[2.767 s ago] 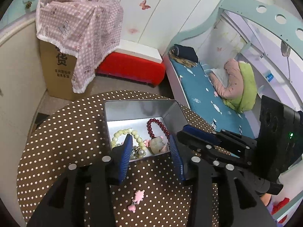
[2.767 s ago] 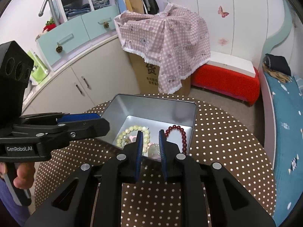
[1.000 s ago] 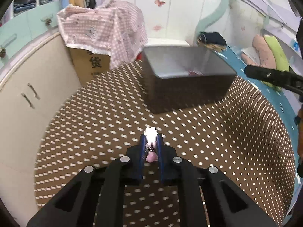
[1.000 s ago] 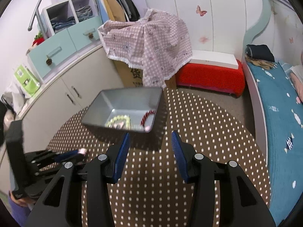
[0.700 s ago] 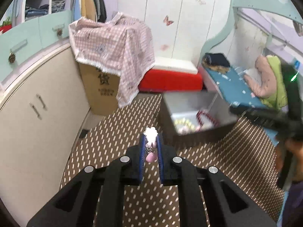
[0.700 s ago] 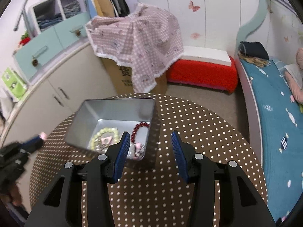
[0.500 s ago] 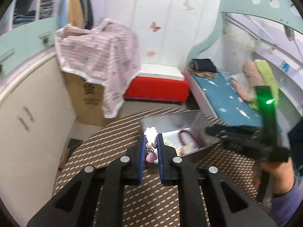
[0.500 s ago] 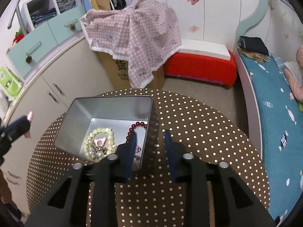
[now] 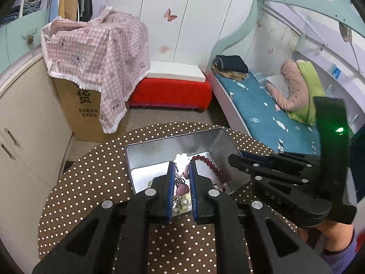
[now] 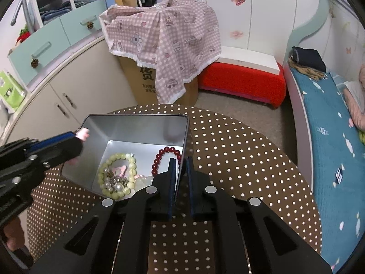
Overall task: Organize jewelry
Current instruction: 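Lower the pink charm into the grey box and open the left gripper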
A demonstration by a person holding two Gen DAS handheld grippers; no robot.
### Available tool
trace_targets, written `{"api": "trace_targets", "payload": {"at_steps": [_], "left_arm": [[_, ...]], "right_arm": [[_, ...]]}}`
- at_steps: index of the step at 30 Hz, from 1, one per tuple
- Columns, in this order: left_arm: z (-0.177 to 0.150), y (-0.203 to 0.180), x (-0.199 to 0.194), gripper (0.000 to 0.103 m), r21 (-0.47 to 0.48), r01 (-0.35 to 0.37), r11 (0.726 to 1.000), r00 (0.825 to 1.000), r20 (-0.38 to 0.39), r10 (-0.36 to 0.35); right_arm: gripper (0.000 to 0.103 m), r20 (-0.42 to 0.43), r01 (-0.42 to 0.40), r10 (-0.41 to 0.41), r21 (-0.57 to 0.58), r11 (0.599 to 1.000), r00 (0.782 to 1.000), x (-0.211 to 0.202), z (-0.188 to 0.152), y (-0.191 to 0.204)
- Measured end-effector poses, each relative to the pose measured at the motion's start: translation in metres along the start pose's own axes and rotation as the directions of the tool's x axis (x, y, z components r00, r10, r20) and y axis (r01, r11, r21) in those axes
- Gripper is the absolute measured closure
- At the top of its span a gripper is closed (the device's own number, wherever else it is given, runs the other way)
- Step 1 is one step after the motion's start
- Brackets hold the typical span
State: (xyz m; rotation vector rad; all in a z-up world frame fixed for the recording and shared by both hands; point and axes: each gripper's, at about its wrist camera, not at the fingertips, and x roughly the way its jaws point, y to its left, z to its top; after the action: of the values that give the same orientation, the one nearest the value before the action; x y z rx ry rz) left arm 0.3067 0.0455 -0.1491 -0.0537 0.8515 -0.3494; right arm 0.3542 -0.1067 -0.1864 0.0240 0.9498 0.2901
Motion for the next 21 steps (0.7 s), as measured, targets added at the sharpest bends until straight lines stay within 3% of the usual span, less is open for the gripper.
{"api": "trace_targets", "payload": {"at_steps": [9, 12, 15, 17, 20, 21], "left_arm": [[-0.004, 0.005, 0.013, 0.091, -0.022, -0.025, 0.999, 0.999, -0.035, 0.024], [-0.004, 0.006, 0.01, 0.067, -0.036, -0.022, 0.999, 0.999, -0.029, 0.021], [-0.004, 0.007, 0.004, 0.065, -0.049, 0.002, 0.999, 1.0, -0.012, -0.003], [-0.005, 0.007, -0.001, 0.055, -0.051, -0.005, 0.999, 1.0, -0.004, 0.005], [-0.005, 0.007, -0.009, 0.052, -0.054, -0.02, 0.998, 1.0, 0.013, 0.02], [-0.005, 0.008, -0.013, 0.046, -0.064, -0.022, 0.998, 1.0, 0.018, 0.023]], "right_arm": [[0.093, 0.0, -0.009, 0.009, 0.003, 1.0, 1.0, -0.004, -0.005, -0.002], [0.093, 0.001, -0.017, 0.017, 0.01, 1.0, 1.0, -0.006, -0.006, -0.002], [0.093, 0.003, -0.026, 0.026, 0.023, 0.999, 1.0, -0.007, -0.007, -0.003], [0.091, 0.01, -0.028, 0.028, 0.024, 0.999, 1.0, -0.009, -0.008, -0.003], [0.09, 0.019, -0.03, 0.03, 0.033, 0.999, 0.999, -0.015, -0.007, -0.005], [0.089, 0.028, -0.024, 0.023, 0.032, 0.999, 0.999, -0.018, -0.007, -0.004]]}}
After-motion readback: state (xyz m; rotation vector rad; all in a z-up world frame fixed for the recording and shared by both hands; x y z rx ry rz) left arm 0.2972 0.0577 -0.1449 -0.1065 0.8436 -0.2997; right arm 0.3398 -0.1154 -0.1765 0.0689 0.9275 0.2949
